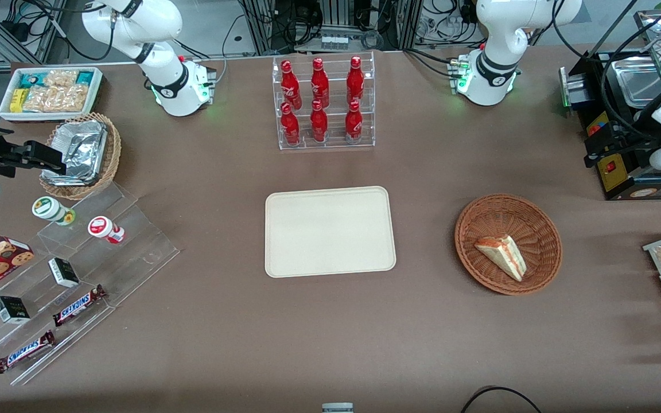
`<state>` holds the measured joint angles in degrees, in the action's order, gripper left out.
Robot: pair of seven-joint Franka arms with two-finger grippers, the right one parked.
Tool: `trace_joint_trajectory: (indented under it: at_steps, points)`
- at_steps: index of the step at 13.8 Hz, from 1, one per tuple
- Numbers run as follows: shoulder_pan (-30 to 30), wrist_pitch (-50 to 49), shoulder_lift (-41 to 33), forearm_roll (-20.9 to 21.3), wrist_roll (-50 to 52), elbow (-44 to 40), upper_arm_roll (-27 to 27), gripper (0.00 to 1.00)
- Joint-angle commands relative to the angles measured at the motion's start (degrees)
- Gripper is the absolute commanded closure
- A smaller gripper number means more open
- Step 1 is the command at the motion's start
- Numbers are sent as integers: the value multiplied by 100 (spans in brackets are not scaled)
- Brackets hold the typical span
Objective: Place sandwich from basket to tray
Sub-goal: 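Move the left gripper over the wicker basket holding the wrapped sandwich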
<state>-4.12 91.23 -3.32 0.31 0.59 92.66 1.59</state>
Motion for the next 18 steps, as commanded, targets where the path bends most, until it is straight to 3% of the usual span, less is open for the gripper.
trace_joint_trajectory:
  at_steps: [1, 9, 18]
  points:
    - [7, -158, -45, 31, 73, -81, -27, 0]
    - [-63, 430, 612, 110, 740, 50, -45, 0]
    - [-185, 2266, 947, 110, 2409, 1315, -80, 0]
